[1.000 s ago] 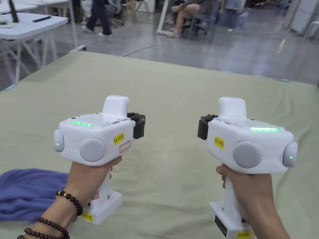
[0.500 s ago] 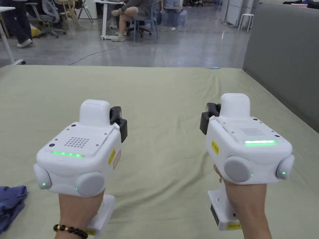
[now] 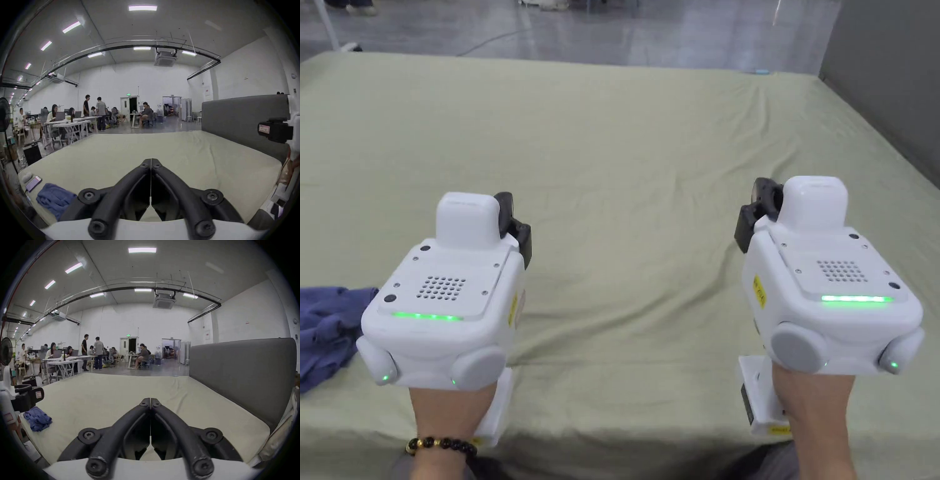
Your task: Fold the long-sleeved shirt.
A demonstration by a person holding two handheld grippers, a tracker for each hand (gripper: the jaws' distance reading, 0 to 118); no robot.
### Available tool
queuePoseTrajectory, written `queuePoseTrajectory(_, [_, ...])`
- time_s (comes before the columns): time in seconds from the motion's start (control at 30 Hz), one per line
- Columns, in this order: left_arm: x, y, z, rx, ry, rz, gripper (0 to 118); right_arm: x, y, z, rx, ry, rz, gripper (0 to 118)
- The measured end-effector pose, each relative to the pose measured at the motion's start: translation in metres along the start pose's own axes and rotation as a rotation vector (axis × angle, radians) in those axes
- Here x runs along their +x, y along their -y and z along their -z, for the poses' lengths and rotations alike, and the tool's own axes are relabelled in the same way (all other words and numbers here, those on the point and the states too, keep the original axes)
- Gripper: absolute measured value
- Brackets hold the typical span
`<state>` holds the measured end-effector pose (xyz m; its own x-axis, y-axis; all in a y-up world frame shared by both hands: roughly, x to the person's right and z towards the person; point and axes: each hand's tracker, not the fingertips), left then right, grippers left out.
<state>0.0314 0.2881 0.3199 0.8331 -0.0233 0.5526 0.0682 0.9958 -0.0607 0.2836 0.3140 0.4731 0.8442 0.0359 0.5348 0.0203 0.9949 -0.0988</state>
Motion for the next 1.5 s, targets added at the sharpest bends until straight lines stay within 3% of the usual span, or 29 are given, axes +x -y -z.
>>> queuePoseTrajectory(0.33, [-0.001, -0.003, 0.005, 0.008, 0.016, -0.020, 0, -0.001, 0.007, 0.008, -0.027, -0.014, -0.049, 0])
queuePoseTrajectory(0.37, [-0.001, -0.002, 0.005, 0.013, 0.024, -0.026, 5, 0.000, 0.007, 0.009, -0.038, -0.024, -0.052, 7])
queuePoseTrajectory(0.43, [0.001, -0.001, 0.008, 0.010, 0.024, -0.026, 34, -0.002, 0.006, 0.009, -0.063, -0.014, -0.071, 83])
queuePoseTrajectory(0.47, [0.001, 0.000, 0.008, 0.001, 0.018, -0.029, 60, -0.004, 0.006, 0.011, -0.088, 0.011, -0.090, 114])
queuePoseTrajectory(0.5, [0.000, 0.001, 0.010, -0.017, 0.019, -0.040, 99, -0.003, 0.008, 0.008, -0.060, 0.044, -0.116, 118])
queuePoseTrajectory(0.53, [0.000, 0.002, 0.011, -0.026, 0.029, -0.048, 118, -0.004, 0.011, 0.006, -0.026, 0.032, -0.097, 118])
queuePoseTrajectory(0.83, [-0.002, 0.019, 0.004, 0.070, 0.024, -0.014, 118, -0.012, 0.016, 0.008, 0.006, 0.044, -0.142, 118])
queuePoseTrajectory(0.97, [-0.003, 0.013, 0.008, -0.017, 0.013, -0.029, 118, -0.012, 0.014, 0.007, 0.001, -0.050, -0.097, 118])
queuePoseTrajectory(1.17, [-0.002, 0.008, 0.005, 0.009, 0.025, -0.059, 118, -0.020, 0.011, 0.012, 0.013, -0.037, -0.145, 118])
queuePoseTrajectory(1.5, [-0.001, 0.003, 0.006, 0.028, 0.028, -0.019, 118, -0.010, 0.006, 0.016, 0.013, -0.014, -0.078, 118])
